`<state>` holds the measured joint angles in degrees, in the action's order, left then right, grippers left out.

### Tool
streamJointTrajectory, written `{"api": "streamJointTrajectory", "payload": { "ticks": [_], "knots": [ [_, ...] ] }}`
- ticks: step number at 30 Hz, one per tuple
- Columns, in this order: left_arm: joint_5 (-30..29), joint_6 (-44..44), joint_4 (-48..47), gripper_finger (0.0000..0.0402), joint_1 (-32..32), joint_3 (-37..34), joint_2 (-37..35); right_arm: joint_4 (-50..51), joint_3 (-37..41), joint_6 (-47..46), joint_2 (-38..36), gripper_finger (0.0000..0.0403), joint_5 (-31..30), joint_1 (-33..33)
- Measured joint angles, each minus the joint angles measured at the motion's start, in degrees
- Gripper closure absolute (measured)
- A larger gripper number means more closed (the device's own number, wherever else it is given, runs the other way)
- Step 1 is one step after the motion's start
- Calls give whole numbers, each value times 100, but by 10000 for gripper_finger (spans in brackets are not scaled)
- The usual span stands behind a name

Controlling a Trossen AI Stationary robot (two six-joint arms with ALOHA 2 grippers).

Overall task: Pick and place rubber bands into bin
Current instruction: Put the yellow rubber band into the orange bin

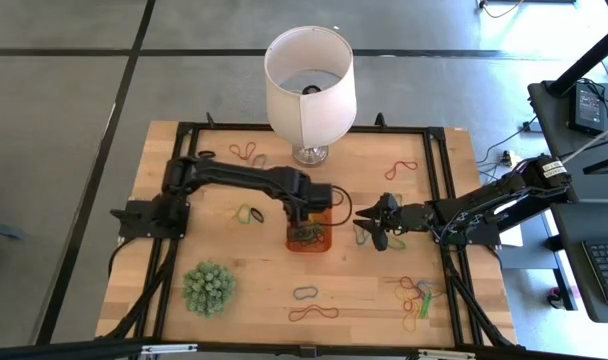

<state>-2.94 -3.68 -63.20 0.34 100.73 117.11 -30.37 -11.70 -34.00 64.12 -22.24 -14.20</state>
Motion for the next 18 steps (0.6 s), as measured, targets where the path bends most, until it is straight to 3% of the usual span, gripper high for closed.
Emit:
{"api": "streamJointTrajectory", "payload": {
  "ticks": [9, 18],
  "knots": [
    [-10, 195, 769, 400, 0, 0, 620, 0, 0, 0, 0, 239, -1, 2],
    [-496, 197, 878, 399, 2, 0, 775, 7, 0, 2, 0, 239, 0, 1]
  ]
}}
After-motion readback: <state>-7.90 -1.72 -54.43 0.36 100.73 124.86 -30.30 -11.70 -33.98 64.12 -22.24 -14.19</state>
